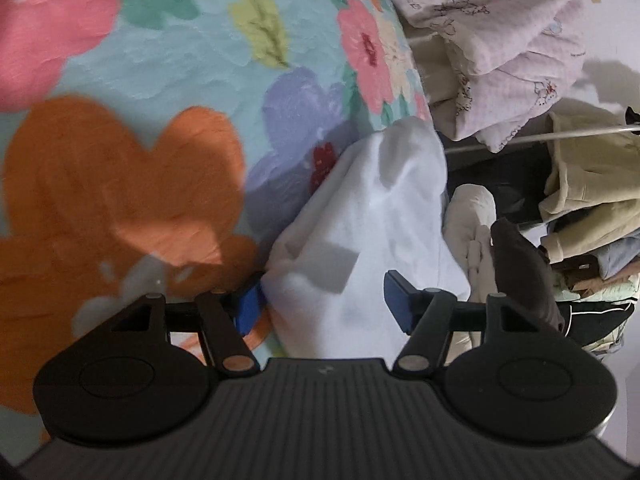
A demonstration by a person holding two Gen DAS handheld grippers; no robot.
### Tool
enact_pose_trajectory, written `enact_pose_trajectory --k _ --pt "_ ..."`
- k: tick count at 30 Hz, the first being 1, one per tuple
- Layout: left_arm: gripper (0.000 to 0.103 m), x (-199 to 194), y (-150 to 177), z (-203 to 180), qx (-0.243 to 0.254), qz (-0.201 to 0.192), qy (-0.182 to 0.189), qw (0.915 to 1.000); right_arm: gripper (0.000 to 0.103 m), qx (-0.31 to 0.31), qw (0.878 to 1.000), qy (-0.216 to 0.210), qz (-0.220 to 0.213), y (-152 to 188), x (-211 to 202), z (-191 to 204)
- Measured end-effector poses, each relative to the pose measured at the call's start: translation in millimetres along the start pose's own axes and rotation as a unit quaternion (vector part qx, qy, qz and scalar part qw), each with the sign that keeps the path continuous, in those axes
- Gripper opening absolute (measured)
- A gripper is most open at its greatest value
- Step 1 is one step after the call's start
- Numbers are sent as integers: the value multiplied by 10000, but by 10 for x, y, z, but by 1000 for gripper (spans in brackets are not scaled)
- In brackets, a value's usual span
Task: Fold clothes
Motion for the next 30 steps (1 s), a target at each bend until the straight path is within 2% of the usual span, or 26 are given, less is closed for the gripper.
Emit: enact_pose_trajectory --k 2,4,5,6,9,12,14,18,23,27,29,30 --pt "59 74 -41 -68 177 -50 -14 9998 78 -9 9999 -65 -144 -96 89 47" --pt "38 143 -84 -130 422 -65 -39 9991 77 -21 9998 -102 -194 -211 218 90" --pt "31 175 -103 -162 546 -56 -76 9985 65 -14 9997 -171 -151 -261 273 105" --pt "28 208 -123 -193 670 -48 -113 9977 42 -42 9997 -227 -96 -310 316 128" --pt "26 107 -66 -351 1059 -128 -102 9942 36 -630 9977 -261 54 -417 242 328" --pt "26 -106 126 -504 1473 -220 7 9889 35 -1550 9872 -370 -101 -402 -70 632" --pt "26 -253 304 -565 1712 -245 101 9849 35 -1802 9826 -393 -200 -357 -292 717" --pt "26 -218 536 -414 1743 -16 -167 9845 35 -1574 9874 101 -91 -326 -421 563" --pt "29 -163 552 -300 1978 128 -441 9792 36 -1653 9859 263 14 -382 -348 611" --pt "35 -116 431 -232 1907 48 -759 9787 47 -1160 9929 260 62 -375 -351 482" --pt "34 -48 409 -205 2093 85 -832 9743 48 -1072 9936 329 110 -324 -318 361" --pt "31 -45 428 -207 2212 90 -810 9718 46 -1105 9932 346 125 -306 -313 327"
Point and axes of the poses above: each gripper's, at about its wrist camera, not at the fingertips, and x roughly the way its jaws point, z to its left, y to its underside, the point moved 1 cm from there along x, roughly the way its jaws point, and after that the axes turned 12 degrees about z, right-handed, at the moved point
